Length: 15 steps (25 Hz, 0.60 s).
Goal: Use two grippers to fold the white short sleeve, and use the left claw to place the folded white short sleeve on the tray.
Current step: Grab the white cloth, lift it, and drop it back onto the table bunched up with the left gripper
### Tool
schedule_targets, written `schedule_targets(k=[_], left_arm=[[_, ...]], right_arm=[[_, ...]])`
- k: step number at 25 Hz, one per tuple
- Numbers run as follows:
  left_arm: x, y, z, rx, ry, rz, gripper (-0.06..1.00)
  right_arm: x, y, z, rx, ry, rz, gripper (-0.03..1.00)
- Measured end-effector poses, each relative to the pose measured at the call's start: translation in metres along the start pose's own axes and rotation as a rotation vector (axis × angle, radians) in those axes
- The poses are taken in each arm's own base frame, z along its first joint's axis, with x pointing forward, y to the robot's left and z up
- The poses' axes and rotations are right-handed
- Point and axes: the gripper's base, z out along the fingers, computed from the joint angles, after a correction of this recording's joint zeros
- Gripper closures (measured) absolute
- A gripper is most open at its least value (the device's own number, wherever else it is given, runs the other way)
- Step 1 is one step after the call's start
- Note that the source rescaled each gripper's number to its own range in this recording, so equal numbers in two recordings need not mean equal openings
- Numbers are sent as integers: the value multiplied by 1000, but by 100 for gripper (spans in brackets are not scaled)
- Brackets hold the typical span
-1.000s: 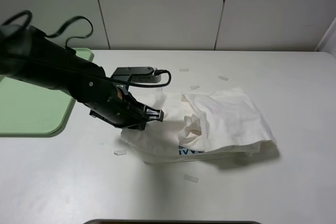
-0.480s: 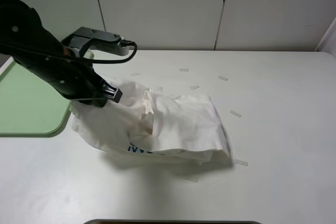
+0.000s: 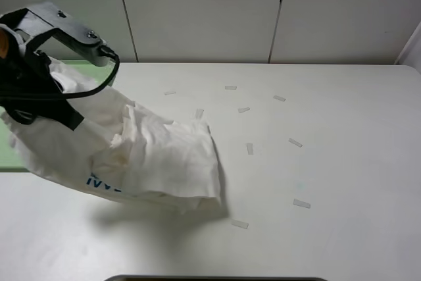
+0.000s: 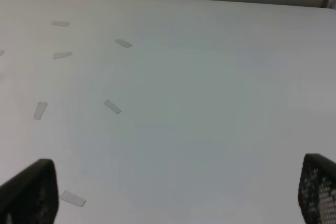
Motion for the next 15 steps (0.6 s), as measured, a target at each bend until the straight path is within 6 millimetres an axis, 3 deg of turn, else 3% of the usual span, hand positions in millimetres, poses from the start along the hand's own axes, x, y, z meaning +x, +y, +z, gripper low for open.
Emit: schedule_targets(k=[9,15], left_arm=[[1,-1,2,12,25,52,84],[-16,-24,30,179,6,0,84]], right_arm=[[0,0,0,0,0,0,-3],[0,0,0,0,0,0,-3]])
